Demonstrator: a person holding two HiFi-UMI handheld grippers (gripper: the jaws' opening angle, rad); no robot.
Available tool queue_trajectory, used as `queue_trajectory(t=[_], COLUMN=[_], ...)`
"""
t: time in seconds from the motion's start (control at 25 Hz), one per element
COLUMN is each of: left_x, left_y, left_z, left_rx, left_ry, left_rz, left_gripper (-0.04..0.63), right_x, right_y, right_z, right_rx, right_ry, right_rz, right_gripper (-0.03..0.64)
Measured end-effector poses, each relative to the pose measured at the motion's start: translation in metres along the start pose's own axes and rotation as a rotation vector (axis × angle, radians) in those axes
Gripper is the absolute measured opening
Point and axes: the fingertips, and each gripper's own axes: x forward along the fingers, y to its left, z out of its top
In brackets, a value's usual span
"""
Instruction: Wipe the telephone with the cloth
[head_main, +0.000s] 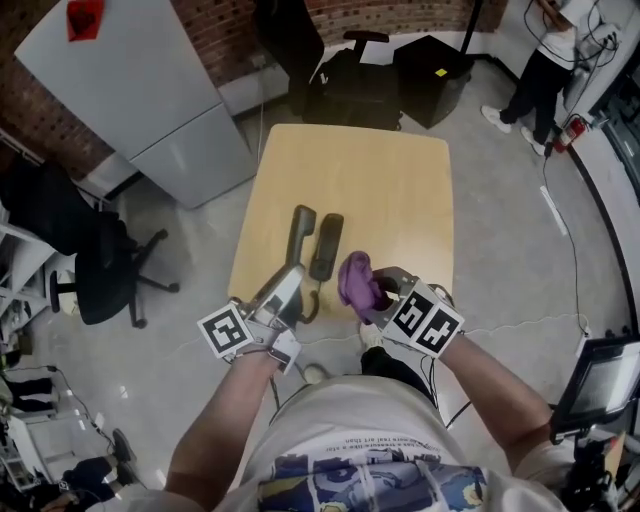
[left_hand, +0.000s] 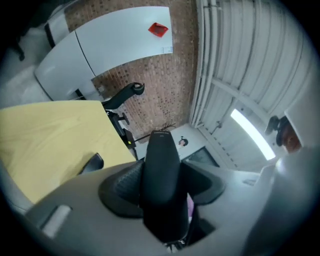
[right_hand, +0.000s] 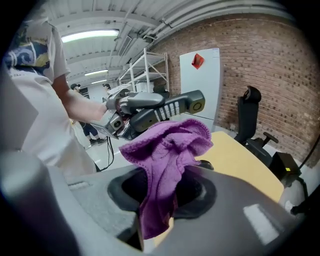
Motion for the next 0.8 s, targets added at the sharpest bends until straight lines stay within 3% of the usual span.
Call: queue_trajectory(t=[0.2,0.36,0.64,0.8], left_x=[0.021,0.035,0.056,0.065], left_y=[0.05,0.089,0.148,0.175], left_z=[-0.005,-0.009,-0.022,-0.031], left_rx=[0.224,0.342,0.577,0.695], left_ry=[0.07,0.126,0.256,0.321], left_rz=[0.239,0.419,0.653,0.746], left_gripper=[0.253,0.253,0.253,0.253], right_x=[-0.018,-0.029,-0.043,-0.048], right_y=[-0.03,-0.048,-0.073,-0.086], right_z=[-0.01,-0.016,-0.037,-0.051], right_rx=[0.019,0.037,0.078,0.092], right_ry=[-0.002,-0.005,0.0,0.007], right_rz=[-0.025,-0.024,0.005,0.023], right_gripper=[0.114,0.114,0.114,0.114])
